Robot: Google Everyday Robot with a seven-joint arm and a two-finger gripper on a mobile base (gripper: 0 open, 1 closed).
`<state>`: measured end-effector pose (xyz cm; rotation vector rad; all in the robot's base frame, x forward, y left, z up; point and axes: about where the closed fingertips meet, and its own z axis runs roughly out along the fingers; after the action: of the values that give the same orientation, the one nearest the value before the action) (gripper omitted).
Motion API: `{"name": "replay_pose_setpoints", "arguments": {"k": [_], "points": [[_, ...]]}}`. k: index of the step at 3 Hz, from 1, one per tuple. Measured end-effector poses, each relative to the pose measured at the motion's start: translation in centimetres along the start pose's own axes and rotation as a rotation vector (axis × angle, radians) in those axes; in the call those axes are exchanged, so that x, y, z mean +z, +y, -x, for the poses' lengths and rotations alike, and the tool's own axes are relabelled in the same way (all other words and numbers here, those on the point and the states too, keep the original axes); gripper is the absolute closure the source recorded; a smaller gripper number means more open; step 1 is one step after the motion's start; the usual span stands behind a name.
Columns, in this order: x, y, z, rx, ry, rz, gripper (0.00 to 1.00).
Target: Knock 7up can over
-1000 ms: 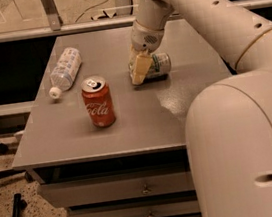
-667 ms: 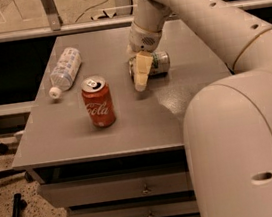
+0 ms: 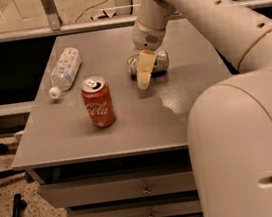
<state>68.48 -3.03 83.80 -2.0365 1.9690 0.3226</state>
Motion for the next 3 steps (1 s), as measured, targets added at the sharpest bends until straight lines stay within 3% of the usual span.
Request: {"name": "replay_pose_setpoints", "arguments": {"k": [3], "points": [[-7.2, 0.4, -5.6, 0.09, 0.1, -0.146, 0.0]]}}
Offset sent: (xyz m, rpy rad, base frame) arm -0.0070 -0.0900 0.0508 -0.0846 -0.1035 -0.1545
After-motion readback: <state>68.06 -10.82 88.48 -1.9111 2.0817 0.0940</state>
